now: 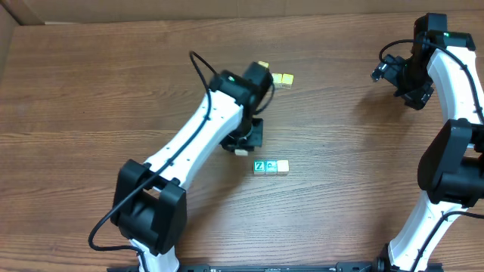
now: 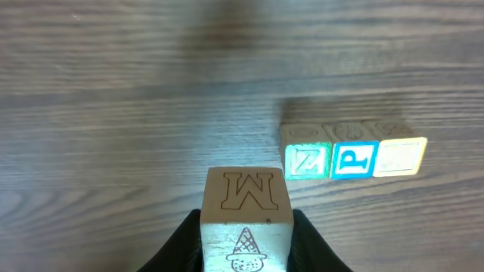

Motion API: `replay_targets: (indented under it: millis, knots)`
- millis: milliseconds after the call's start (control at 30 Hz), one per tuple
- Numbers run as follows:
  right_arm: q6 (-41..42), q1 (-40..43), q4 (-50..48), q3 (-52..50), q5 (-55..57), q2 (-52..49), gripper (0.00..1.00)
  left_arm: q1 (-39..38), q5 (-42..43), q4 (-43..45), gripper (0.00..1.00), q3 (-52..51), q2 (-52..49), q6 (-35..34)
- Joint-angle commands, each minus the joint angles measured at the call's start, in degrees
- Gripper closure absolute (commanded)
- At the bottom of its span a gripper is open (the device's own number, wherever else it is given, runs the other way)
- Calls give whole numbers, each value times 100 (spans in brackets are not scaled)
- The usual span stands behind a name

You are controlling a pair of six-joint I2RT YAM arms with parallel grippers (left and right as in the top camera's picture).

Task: Flip 5 blocks
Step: 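Carry the M block with the left gripper beside the Z block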

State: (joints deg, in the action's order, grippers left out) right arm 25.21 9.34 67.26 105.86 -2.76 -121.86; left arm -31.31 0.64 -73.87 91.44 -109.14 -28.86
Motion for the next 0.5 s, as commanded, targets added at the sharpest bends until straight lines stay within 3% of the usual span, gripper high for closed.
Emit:
replay_targets:
  millis: [0,467]
  knots:
    - [-37,4,-11,111,11,131,0,-136,-125,238,78,-476,17,-632]
    - [-37,4,-11,111,11,131,0,-140,-107,1097,74,-1410,17,-872]
